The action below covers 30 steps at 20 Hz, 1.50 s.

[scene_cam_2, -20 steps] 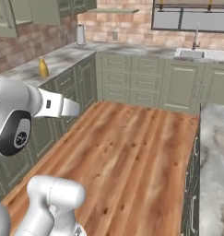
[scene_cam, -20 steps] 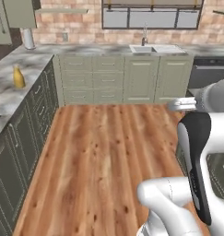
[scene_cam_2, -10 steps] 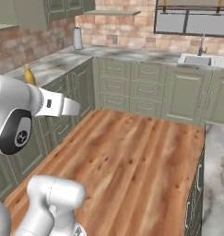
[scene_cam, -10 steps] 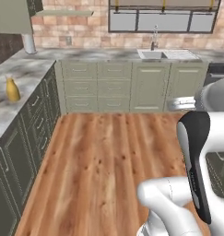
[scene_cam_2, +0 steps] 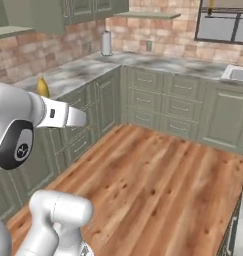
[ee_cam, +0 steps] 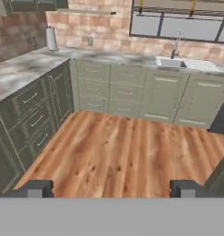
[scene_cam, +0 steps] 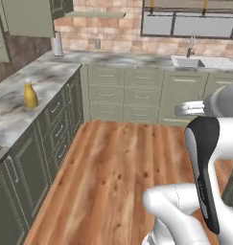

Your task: There is a tray on the dining counter. Grab the cup, mug, and pitcher and place them on the tray. The pitcher may be placed next to the tray if it cannot fit the tray.

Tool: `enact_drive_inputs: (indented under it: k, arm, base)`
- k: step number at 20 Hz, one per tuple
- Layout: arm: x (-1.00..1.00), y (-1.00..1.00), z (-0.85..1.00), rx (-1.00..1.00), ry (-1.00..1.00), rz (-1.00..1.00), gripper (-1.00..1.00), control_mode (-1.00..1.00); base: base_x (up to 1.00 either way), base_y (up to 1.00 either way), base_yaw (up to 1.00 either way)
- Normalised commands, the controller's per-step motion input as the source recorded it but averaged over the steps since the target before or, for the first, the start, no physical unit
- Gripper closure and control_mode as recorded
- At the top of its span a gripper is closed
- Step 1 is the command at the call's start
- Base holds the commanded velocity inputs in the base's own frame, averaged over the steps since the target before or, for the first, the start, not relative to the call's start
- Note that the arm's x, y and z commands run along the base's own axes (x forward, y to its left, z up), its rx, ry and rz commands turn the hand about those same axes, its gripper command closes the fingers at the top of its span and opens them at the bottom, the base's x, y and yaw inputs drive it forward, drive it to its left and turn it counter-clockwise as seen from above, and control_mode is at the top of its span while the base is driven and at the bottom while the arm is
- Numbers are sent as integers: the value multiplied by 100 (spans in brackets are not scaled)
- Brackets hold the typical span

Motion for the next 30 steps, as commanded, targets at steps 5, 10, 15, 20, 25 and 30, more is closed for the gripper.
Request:
enact_drive_inputs:
  k: [5, 10, 15, 20, 25, 30]
  arm:
    - [0, 0, 0, 0, 0, 0, -100, 100]
    - [0, 0, 0, 0, 0, 0, -100, 100]
    - [0, 0, 0, 0, 0, 0, -100, 100]
    - [0, 0, 0, 0, 0, 0, -100, 100]
    - [0, 0, 0, 0, 0, 0, -100, 100]
    - [0, 0, 0, 0, 0, 0, -100, 100]
  base:
    - [86, -4, 48]
    - [82, -8, 52]
    - [85, -1, 55]
    - [92, 0, 55]
    - [88, -1, 56]
    - [48, -48, 55]
